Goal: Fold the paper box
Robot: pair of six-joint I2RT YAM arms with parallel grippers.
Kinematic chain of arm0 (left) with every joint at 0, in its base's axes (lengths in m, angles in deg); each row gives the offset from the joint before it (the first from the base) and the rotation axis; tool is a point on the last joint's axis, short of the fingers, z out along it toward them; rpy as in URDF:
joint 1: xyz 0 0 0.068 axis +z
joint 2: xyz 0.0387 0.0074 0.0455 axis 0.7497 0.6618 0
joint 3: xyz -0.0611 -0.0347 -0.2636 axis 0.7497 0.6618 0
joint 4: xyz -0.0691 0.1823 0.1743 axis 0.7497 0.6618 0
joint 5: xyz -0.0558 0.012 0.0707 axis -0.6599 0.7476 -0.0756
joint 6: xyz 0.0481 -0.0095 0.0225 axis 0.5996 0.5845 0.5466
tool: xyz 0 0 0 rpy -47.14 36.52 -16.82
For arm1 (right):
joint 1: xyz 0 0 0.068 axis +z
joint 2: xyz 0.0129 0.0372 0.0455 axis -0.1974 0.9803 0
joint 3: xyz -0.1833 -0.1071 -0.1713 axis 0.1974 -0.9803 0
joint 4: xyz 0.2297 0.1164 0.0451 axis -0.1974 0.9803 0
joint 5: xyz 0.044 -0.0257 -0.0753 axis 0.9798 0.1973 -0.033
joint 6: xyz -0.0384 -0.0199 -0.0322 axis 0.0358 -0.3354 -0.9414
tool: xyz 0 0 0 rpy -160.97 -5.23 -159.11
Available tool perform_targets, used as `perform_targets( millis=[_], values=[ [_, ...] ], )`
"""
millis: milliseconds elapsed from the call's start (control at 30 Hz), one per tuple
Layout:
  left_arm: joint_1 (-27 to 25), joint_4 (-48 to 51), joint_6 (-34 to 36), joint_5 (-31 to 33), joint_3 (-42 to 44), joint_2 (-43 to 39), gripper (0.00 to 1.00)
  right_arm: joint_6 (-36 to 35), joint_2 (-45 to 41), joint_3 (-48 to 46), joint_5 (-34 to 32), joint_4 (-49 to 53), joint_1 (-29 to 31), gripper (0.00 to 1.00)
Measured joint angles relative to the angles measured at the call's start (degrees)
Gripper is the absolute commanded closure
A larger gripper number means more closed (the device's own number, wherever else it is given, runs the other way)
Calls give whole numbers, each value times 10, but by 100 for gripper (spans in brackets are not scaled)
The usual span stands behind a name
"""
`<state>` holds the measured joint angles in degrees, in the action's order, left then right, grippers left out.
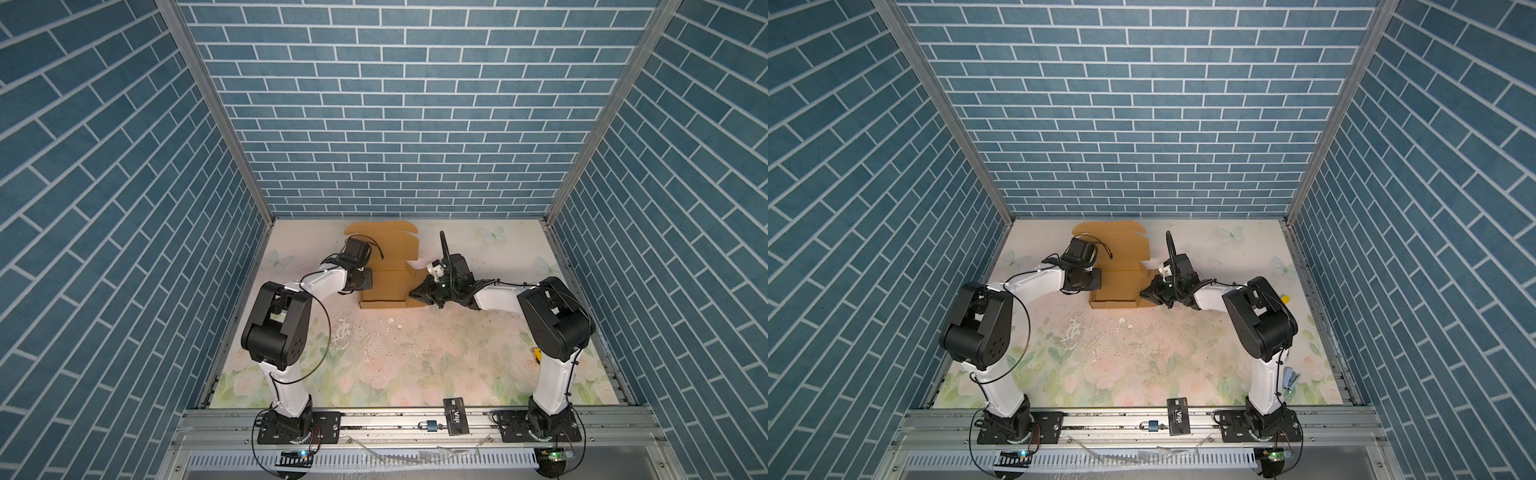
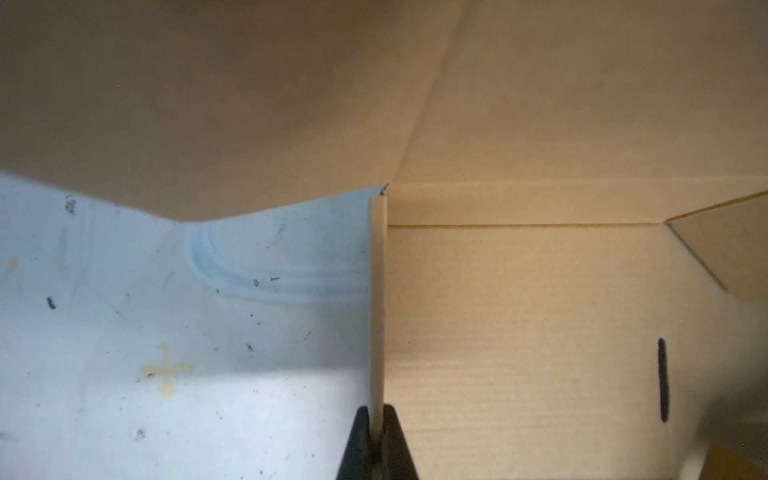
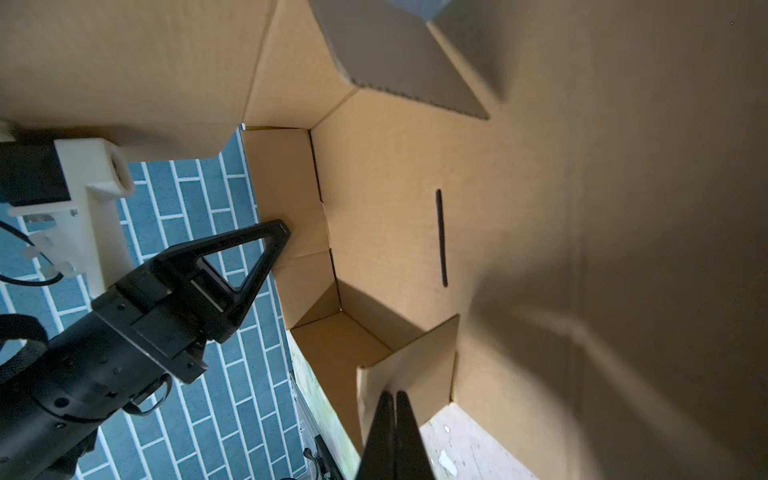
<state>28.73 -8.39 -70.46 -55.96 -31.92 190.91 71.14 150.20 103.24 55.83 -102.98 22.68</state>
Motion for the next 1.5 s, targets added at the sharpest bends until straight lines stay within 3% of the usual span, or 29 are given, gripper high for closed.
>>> perform_targets(
  millis=[633,1500],
  values=[
    [-14,20,-2,4,-23,9,100,-17,29,58,20,35,20,100],
    [-15,17,1,7,-22,16,100,-11,27,17,22,2,14,100]
  ],
)
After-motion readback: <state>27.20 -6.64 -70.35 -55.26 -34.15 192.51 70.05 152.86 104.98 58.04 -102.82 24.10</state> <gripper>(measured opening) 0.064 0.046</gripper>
